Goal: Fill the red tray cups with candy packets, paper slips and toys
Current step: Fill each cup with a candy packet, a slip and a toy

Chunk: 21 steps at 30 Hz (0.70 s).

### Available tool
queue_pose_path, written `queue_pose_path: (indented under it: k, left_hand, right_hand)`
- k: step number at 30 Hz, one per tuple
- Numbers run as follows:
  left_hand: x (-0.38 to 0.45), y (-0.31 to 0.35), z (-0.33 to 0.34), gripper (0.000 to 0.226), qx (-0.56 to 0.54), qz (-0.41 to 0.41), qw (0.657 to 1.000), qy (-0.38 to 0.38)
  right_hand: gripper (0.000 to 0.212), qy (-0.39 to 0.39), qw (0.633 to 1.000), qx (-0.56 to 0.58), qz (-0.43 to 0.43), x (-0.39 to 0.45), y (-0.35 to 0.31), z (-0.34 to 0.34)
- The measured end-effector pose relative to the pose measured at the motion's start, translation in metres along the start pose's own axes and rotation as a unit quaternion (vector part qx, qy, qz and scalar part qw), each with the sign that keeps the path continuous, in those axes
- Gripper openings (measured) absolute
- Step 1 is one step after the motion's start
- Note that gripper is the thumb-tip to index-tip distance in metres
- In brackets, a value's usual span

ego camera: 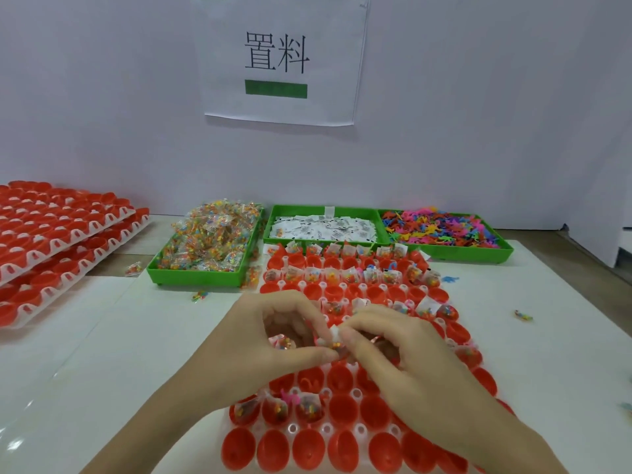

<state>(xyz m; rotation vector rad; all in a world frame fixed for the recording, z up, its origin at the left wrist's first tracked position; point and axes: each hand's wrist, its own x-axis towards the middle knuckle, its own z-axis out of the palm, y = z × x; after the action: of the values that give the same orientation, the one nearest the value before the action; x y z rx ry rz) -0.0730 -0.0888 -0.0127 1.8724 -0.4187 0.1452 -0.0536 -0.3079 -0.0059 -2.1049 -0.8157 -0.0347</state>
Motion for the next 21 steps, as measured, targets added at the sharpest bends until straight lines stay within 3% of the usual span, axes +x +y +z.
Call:
queue_pose_path:
  k: [5, 12, 21]
  left_hand:
    - [-0.002, 0.003, 0.005, 0.035, 0.025, 0.031, 0.999, 0.031]
    - [-0.001, 0.01, 0.002, 0.013, 0.004, 0.036, 0.999, 0.021]
    - [-0.001, 0.014, -0.003, 0.01, -0.046, -0.029, 0.997, 0.061]
  right_hand:
    - [0.014, -0.017, 1.0, 0.019, 0.01, -0.002, -0.001, -0.005]
    - [0.012, 0.013, 0.997, 0.064, 0.033, -0.002, -0.002, -0.007]
    - [0.025, 0.014, 0.981, 0.177, 0.079, 0.006, -0.001, -0.019]
